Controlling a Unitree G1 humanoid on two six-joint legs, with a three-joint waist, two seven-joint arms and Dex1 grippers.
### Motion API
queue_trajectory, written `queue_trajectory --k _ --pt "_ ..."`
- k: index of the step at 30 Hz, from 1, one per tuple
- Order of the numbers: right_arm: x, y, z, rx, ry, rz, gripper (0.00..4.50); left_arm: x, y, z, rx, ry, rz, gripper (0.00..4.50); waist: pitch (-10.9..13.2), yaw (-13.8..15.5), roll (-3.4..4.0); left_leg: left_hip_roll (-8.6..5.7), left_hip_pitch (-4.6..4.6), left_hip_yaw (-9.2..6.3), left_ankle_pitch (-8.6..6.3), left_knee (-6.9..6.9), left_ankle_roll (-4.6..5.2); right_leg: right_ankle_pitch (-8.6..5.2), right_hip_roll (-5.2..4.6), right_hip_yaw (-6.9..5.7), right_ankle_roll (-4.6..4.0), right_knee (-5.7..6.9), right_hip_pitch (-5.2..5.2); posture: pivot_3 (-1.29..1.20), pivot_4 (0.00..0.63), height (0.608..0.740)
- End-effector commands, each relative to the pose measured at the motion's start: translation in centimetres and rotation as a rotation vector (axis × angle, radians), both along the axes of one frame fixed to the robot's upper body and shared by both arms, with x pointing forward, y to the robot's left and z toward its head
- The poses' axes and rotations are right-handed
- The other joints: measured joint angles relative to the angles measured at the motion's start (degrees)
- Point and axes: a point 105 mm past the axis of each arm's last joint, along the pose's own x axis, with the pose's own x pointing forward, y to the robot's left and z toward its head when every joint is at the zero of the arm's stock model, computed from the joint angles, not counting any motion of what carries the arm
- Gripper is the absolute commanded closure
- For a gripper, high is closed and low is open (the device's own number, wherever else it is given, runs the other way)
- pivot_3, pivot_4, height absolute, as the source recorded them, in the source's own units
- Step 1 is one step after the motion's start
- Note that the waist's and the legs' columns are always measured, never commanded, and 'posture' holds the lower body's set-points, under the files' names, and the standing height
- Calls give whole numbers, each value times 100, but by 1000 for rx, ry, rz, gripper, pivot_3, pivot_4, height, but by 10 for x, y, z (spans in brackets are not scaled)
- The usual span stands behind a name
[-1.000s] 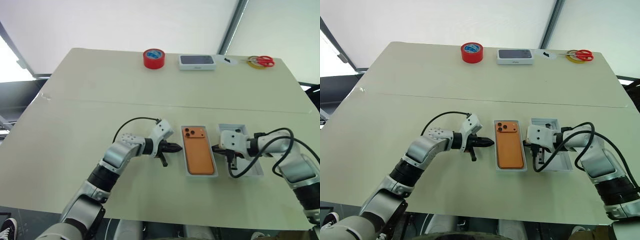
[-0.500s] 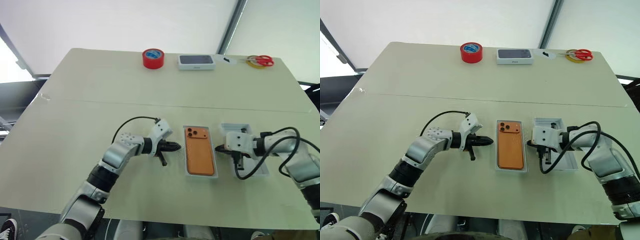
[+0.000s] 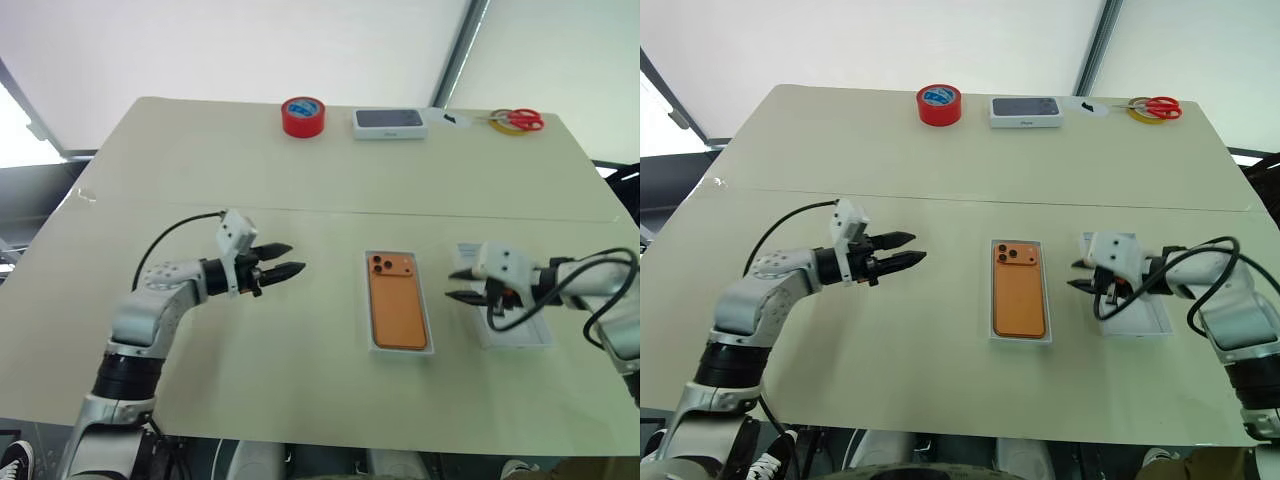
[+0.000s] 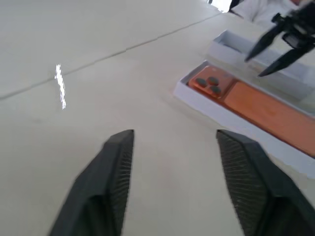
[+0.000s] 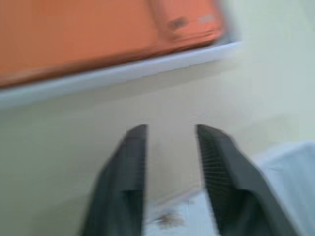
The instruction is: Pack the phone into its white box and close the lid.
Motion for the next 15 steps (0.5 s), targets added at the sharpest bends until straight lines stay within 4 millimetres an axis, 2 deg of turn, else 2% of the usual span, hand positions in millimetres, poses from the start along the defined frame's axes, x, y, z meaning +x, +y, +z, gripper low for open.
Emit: queue_trajectory --k 1,3,8,10,12,15 --pt "3 -4 15 37 -89 -125 1567 -17 11 14 -16 -120 -65 166 -4 6 8 0 0 0 0 -5 -1 0 0 0 0 -5 -1 0 150 738" --pt "-3 -6 14 89 -60 -221 1567 -23 17 13 -22 -131 -77 166 -4 29 10 0 -1 0 0 -11 -1 0 -1 0 -1 -11 -1 0 150 738" --pt "-22 -16 5 59 51 -408 1567 -32 22 12 -5 -216 -117 166 -4 25 14 -7 -4 2 -14 -9 23 0 -16 -1 -1 -9 -3 0 150 738" --pt "-29 -15 3 15 97 -429 1567 -34 21 10 17 -243 -140 166 -4 16 23 -7 -4 3 -17 -9 28 1 -18 -1 -2 -9 -5 0 150 738" --pt "-35 -13 1 57 199 -492 1567 -35 20 9 35 -277 -158 166 -4 3 25 -7 -4 3 -20 -16 31 0 -18 -1 -3 -9 -10 0 150 738" --pt "-45 -8 -5 30 308 -530 1567 -36 19 11 42 -311 -178 166 -3 -16 26 -7 -5 4 -19 -31 31 0 -18 0 -4 -10 -18 0 150 738"
